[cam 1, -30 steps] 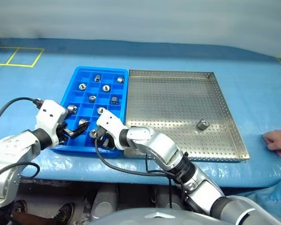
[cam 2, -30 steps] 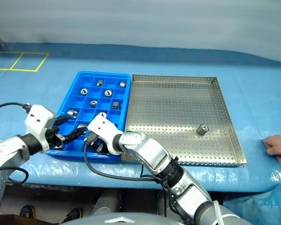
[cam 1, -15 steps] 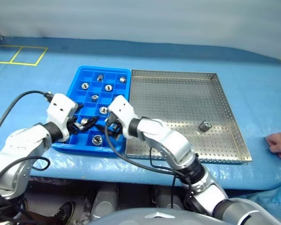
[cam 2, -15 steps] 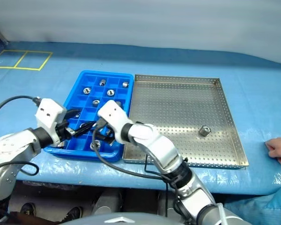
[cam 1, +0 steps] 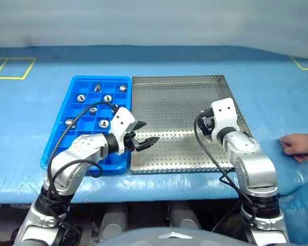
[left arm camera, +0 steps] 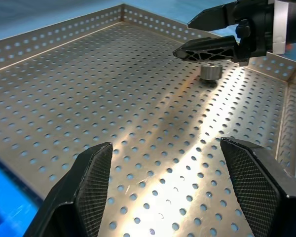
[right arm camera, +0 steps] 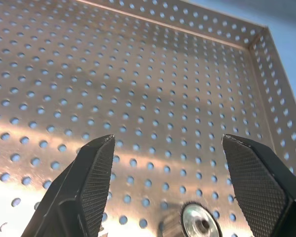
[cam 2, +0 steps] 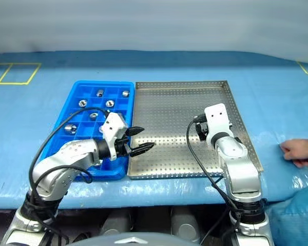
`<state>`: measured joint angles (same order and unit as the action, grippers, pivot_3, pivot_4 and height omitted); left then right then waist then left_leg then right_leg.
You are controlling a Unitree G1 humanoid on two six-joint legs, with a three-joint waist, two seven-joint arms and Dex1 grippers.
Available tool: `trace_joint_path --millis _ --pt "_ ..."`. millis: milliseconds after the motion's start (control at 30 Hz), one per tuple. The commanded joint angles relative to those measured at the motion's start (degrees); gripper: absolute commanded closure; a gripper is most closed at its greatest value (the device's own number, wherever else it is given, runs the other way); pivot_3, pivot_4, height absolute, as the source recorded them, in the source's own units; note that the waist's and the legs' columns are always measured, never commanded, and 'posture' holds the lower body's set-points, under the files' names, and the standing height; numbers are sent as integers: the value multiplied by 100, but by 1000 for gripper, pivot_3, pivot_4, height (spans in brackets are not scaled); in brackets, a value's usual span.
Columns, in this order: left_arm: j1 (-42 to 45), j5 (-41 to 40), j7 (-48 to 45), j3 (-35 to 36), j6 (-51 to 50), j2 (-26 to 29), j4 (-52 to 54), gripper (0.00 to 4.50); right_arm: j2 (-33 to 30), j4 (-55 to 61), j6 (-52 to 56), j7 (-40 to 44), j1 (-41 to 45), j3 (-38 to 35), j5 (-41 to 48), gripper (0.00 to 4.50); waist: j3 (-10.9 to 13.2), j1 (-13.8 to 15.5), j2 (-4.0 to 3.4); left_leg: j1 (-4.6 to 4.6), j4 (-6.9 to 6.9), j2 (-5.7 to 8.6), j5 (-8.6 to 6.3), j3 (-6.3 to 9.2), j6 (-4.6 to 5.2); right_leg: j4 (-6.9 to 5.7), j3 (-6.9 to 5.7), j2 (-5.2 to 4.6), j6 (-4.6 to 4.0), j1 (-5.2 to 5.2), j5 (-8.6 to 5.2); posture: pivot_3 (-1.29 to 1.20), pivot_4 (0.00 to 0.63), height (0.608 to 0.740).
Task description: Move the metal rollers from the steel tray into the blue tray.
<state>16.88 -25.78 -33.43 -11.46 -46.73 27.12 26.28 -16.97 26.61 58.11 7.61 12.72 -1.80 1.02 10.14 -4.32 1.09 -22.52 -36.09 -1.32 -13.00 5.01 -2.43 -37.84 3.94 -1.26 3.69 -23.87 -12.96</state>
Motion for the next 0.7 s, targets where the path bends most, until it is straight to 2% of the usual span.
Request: trace_joint_path --millis 33,233,433,533,667,700 --pt "166 74 -224 -81 243 50 -41 678 99 -133 -244 -123 11 -259 3 861 -1 -38 -2 2 0 0 0 -1 1 0 2 0 0 1 0 -76 150 740" --pt "169 141 -301 -164 285 11 -65 678 312 -429 -325 -257 -162 -569 98 861 -1 -43 -2 -7 -6 4 0 -1 2 5 5 -4 7 1 3 -80 150 740" --pt "89 143 -293 -185 250 10 23 678 426 -611 -285 -303 -302 -568 111 861 -1 -48 -2 -6 -6 4 -1 -1 3 4 6 -3 7 1 3 -71 150 740" --pt "83 163 -278 -169 234 45 24 678 455 -633 -376 -303 -299 -574 146 1488 -1 -48 -2 -5 -9 4 -1 -1 3 3 6 -2 9 2 4 -68 150 740" --pt "56 166 -242 -116 216 77 41 678 449 -590 -440 -372 -205 -535 103 2719 -1 -42 -2 -5 -8 4 -1 -1 3 4 7 -3 9 2 5 -59 150 740" --pt "48 166 -233 -106 211 86 45 678 451 -571 -458 -375 -188 -519 103 2754 -1 -37 -2 -5 -8 4 -1 -1 3 4 6 -3 9 2 5 -52 150 740"
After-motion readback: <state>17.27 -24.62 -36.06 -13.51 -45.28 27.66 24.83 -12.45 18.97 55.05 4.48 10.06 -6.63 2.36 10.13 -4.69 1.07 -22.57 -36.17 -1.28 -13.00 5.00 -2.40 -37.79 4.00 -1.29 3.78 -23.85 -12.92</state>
